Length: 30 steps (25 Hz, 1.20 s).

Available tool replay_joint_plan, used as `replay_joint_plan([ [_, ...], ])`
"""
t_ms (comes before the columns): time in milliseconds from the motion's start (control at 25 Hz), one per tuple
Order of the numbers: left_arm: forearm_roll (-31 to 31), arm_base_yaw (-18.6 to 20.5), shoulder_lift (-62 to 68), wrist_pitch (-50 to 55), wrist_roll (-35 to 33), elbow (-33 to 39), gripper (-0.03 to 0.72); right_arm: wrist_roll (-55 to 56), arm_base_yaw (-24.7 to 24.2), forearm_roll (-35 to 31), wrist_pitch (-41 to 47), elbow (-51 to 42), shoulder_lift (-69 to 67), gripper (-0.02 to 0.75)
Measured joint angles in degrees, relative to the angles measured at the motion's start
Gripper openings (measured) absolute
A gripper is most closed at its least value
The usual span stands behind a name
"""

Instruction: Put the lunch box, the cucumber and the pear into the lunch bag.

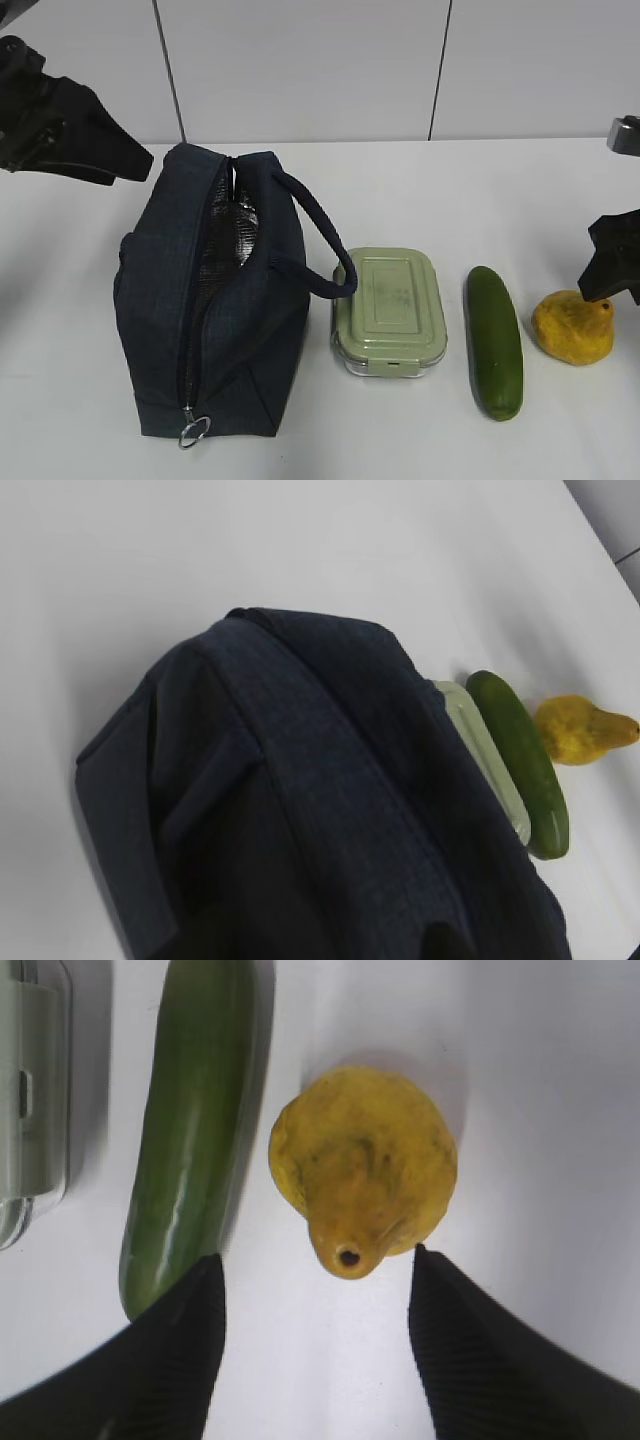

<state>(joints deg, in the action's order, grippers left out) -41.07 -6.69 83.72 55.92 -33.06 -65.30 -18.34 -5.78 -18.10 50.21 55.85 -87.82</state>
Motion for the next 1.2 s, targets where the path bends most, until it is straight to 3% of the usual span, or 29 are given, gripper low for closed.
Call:
replay_joint_plan([
  [360,2.8,-3.7,0.0,7.4,2.9,0.0,0.372,-0.1,0.0,0.0,0.0,0.0,0.0,0.456],
  [520,8.6,-4.5,-1.1,7.3,6.6,0.1,0.372,-0.1,0.0,0.0,0.0,0.0,0.0,0.456],
  [680,9.8,-4.5,-3.9,3.9,8.1,4.7,0.372,-0.1,0.0,0.1,0.0,0.0,0.0,0.456],
  [920,4.0,-4.6,-11.6,-6.4,4.7,16.8,0.372,-0.1,0.0,0.1,0.0,0.0,0.0,0.456],
  [1200,-2.2,-4.8,-13.8,-8.1,1.4,18.1,0.372,-0.1,0.0,0.1,0.0,0.0,0.0,0.456],
])
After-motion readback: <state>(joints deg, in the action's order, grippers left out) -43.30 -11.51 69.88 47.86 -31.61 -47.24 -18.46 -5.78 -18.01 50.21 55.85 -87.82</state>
